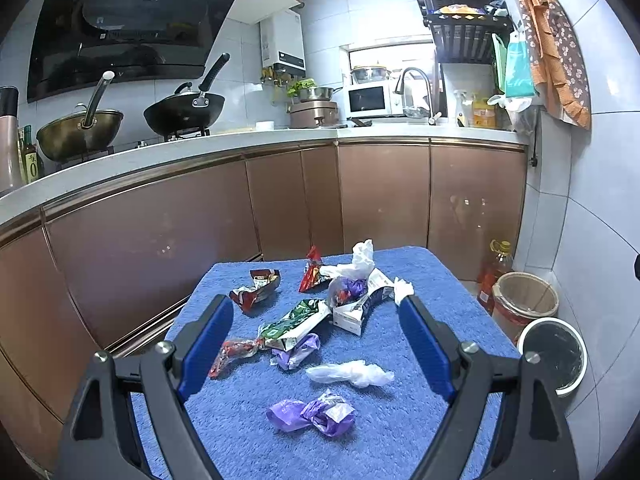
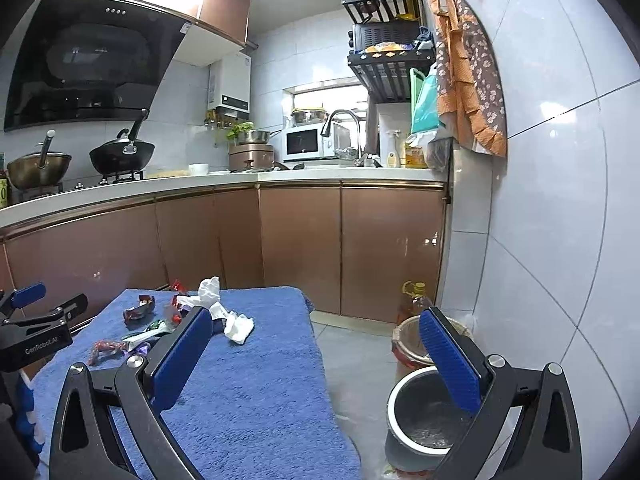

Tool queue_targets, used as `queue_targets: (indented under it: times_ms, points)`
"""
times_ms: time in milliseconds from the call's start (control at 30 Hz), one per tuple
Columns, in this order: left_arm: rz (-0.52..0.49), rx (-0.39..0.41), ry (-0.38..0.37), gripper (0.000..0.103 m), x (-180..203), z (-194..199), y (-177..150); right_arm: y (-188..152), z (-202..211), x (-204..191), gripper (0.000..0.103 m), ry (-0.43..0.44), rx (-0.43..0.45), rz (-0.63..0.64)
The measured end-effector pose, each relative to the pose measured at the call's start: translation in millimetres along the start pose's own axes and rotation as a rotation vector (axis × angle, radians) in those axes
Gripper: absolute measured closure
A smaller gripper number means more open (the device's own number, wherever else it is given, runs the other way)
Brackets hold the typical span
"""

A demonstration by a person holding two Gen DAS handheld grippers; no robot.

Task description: Collect trash

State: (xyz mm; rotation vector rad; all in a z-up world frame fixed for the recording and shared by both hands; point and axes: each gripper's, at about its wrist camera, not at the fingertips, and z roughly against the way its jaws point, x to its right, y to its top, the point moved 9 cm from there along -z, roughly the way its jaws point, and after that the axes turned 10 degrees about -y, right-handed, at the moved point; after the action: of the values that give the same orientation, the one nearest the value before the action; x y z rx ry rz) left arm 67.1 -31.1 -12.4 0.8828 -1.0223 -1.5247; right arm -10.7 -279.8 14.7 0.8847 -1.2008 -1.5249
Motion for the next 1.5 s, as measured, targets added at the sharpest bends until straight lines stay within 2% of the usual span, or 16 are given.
queue_targets:
  times_ms: [233, 533, 933, 1100, 1167, 1267, 1367, 1500]
  points:
    - [0.011, 0.007, 0.008, 0.018, -2.6, -4.7, -1.3, -3.3, -12.0, -1.4, 0.000, 0.003, -0.011, 0.030]
    - [0.029, -0.006, 0.038, 0.019, -13.8, -13.1, -5.8, -7.3, -27.1, -5.4, 0.000, 0.055, -0.018, -0.010]
    - [0.115, -0.040, 0.044, 0.019, -57.4, -18.6, -5.7, -16.3, -54.8, -4.0, 0.000, 0.116, -0.049, -0.065]
    - [0.114, -0.013, 0.093, 0.018, -72.5, -17.5, -1.1, -16.9, -67.0, -6.3, 0.000, 0.124, -0.060, -0.064]
    - [0.109, -0.026, 0.097, 0.018, -75.6, -21.2, -5.8, -20.1, -73.2, -12.0, 0.000, 0.141, -0.078, -0.042]
    - [0.088, -0.095, 0.075, 0.018, -75.8, -36.6, -24.7, -29.4, -85.2, -26.3, 0.000, 0.211, -0.135, -0.022]
    - [0.091, -0.175, -0.035, 0.018, -72.1, -52.6, -46.4, -37.4, -96.1, -50.3, 0.000, 0.293, -0.179, 0.008]
    - [0.070, -0.224, -0.110, 0.018, -71.8, -65.3, -59.8, -51.8, -112.5, -76.5, 0.000, 0.358, -0.251, 0.044]
